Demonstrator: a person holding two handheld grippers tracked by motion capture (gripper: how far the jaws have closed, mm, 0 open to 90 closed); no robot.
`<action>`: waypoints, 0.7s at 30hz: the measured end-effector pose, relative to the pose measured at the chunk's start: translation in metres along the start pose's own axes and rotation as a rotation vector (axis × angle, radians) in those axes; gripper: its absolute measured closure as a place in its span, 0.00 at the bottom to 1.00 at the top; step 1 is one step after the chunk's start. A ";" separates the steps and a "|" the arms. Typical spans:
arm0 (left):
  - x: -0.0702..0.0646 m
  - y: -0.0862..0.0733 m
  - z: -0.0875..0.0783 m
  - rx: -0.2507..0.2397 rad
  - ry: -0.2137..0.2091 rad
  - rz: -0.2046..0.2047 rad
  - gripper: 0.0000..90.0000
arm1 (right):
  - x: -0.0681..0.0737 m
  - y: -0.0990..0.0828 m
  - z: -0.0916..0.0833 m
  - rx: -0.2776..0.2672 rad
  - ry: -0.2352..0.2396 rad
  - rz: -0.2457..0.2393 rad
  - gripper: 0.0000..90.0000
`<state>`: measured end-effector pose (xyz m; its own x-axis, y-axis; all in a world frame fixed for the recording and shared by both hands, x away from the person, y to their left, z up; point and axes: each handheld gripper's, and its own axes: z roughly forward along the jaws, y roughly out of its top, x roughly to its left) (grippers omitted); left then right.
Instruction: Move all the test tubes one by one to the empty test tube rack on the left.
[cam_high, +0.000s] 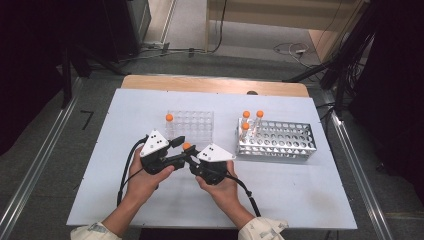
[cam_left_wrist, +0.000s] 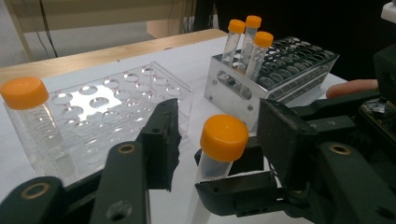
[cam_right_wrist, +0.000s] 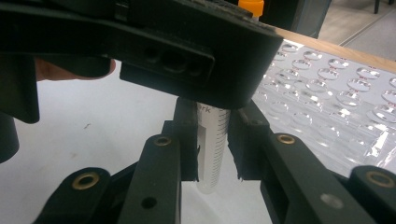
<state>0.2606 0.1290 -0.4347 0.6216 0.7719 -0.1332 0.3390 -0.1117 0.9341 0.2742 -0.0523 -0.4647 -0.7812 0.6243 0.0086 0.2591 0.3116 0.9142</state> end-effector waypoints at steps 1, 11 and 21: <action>0.000 0.000 0.000 0.001 -0.002 -0.001 0.63 | 0.000 0.000 0.000 -0.001 0.000 0.001 0.80; -0.001 -0.001 0.000 -0.001 0.011 0.025 0.78 | -0.002 0.000 -0.001 -0.001 0.001 0.007 0.80; -0.004 0.004 0.000 -0.003 0.024 0.066 0.79 | -0.005 0.001 -0.004 0.000 0.041 0.039 0.63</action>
<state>0.2593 0.1255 -0.4304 0.6257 0.7775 -0.0632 0.2956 -0.1614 0.9416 0.2760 -0.0585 -0.4621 -0.7931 0.6060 0.0614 0.2902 0.2873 0.9128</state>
